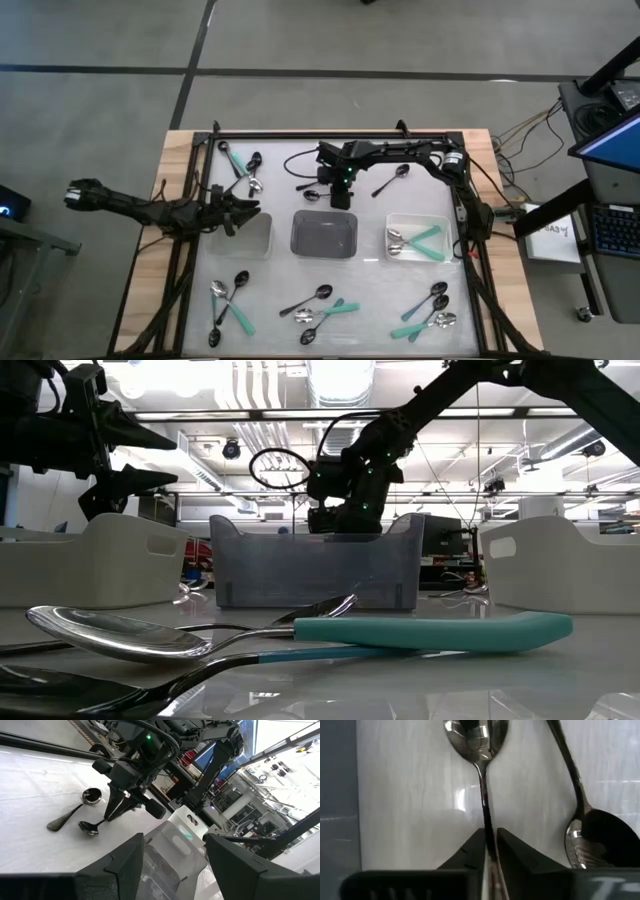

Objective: Sort silverware by color (type)
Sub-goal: Put the black spoon into the black bin

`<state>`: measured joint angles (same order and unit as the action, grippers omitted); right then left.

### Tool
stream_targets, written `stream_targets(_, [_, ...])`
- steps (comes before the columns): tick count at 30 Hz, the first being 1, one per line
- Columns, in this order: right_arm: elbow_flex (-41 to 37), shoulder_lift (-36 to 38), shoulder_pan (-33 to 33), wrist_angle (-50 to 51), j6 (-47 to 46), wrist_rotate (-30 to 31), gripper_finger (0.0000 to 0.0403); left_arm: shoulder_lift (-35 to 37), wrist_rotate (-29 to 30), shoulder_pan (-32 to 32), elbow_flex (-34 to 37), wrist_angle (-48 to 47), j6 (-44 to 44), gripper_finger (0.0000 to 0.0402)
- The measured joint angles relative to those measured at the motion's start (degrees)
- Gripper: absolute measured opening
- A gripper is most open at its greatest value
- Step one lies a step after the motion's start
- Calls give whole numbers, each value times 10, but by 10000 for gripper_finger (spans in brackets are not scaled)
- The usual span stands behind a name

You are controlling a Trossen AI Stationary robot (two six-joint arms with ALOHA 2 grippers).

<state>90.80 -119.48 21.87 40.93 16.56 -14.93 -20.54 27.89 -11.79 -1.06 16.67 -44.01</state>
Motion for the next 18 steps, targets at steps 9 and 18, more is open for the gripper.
stream_targets(9, [-1, 9, 0, 3, -3, 1, 11, 0, 0, 0, 0, 0, 0, 198])
stream_targets(18, [-1, 68, -1, 0, -16, 0, 10, 0, 0, 0, 0, 0, 0, 198])
